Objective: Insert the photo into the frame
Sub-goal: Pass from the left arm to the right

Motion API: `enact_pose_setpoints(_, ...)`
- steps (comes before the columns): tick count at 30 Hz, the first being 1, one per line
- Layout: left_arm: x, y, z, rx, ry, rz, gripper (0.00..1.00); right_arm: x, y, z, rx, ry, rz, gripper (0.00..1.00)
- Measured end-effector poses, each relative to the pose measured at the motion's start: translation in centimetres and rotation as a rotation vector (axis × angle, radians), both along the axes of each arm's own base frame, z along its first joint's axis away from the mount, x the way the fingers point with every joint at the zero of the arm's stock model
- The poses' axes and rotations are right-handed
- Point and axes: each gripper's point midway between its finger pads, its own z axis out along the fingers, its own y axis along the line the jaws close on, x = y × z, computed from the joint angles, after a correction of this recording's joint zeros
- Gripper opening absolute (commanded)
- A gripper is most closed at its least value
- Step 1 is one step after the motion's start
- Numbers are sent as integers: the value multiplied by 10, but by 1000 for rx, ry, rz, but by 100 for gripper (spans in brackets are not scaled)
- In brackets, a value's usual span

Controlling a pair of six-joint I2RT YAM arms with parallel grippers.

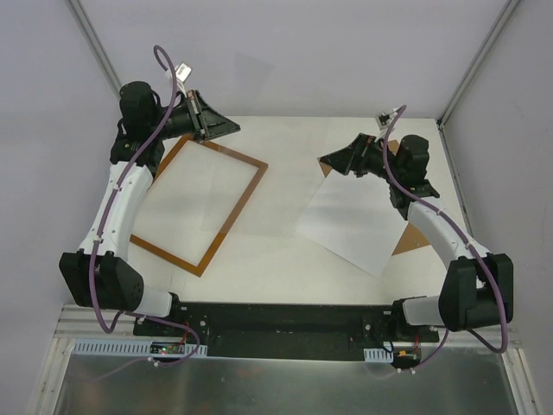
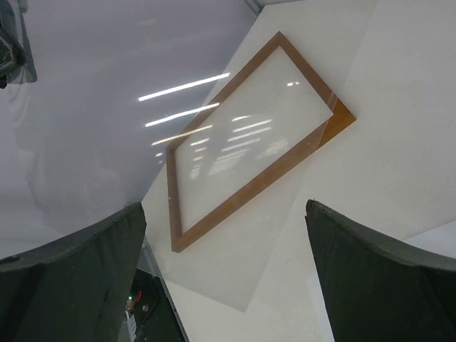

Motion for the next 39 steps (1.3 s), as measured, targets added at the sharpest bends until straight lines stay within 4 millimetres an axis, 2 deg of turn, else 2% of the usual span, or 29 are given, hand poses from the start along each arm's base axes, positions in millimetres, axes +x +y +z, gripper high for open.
enact_pose_setpoints(15, -6, 0, 23, -31, -3, 4, 0, 11, 16, 10, 178, -22, 93, 96)
enact_pose_setpoints(30, -7, 0, 32, -44, -6, 6, 0, 9, 13, -9, 205, 11, 89, 96)
enact_pose_setpoints(39, -7, -1, 39, -62, -15, 7, 0, 7, 33, -4, 303, 17, 162, 96)
